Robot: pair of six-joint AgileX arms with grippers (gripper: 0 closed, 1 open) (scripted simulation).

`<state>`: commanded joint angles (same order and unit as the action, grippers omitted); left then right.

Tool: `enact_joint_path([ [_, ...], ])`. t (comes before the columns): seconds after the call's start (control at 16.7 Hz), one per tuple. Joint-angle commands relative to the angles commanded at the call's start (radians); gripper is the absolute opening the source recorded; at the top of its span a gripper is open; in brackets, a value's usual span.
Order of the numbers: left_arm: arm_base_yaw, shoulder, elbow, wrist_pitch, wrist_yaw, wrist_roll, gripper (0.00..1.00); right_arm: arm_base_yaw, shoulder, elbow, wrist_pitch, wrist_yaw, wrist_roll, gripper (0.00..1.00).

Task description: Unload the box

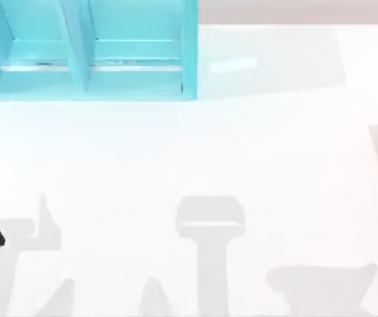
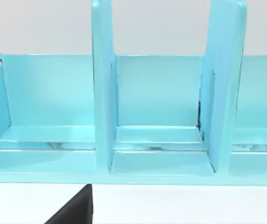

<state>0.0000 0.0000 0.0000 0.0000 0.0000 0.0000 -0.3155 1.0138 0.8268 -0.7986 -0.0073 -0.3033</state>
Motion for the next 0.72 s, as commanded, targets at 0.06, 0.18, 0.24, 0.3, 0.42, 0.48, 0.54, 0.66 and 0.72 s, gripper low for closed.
enact_joint_path([
  [0.06, 0.0, 0.0, 0.0, 0.0, 0.0, 0.0, 1.0, -0.026, 0.091, 0.07, -0.067, -0.001, -0.025, 1.0],
  [0.18, 0.0, 0.0, 0.0, 0.0, 0.0, 0.0, 1.0, -0.074, 0.259, 0.198, -0.19, -0.001, -0.071, 1.0],
  [0.24, 0.0, 0.0, 0.0, 0.0, 0.0, 0.0, 1.0, -0.096, 0.334, 0.256, -0.245, -0.001, -0.092, 1.0],
  [0.3, 0.0, 0.0, 0.0, 0.0, 0.0, 0.0, 1.0, -0.115, 0.402, 0.308, -0.295, -0.002, -0.11, 1.0],
  [0.42, 0.0, 0.0, 0.0, 0.0, 0.0, 0.0, 1.0, -0.147, 0.512, 0.392, -0.376, -0.002, -0.141, 1.0],
  [0.48, 0.0, 0.0, 0.0, 0.0, 0.0, 0.0, 1.0, -0.159, 0.552, 0.423, -0.406, -0.002, -0.152, 1.0],
  [0.54, 0.0, 0.0, 0.0, 0.0, 0.0, 0.0, 1.0, -0.168, 0.581, 0.446, -0.428, -0.003, -0.161, 1.0],
  [0.66, 0.0, 0.0, 0.0, 0.0, 0.0, 0.0, 1.0, -0.176, 0.607, 0.465, -0.447, -0.003, -0.168, 1.0],
  [0.72, 0.0, 0.0, 0.0, 0.0, 0.0, 0.0, 1.0, -0.176, 0.607, 0.465, -0.447, -0.003, -0.168, 1.0],
])
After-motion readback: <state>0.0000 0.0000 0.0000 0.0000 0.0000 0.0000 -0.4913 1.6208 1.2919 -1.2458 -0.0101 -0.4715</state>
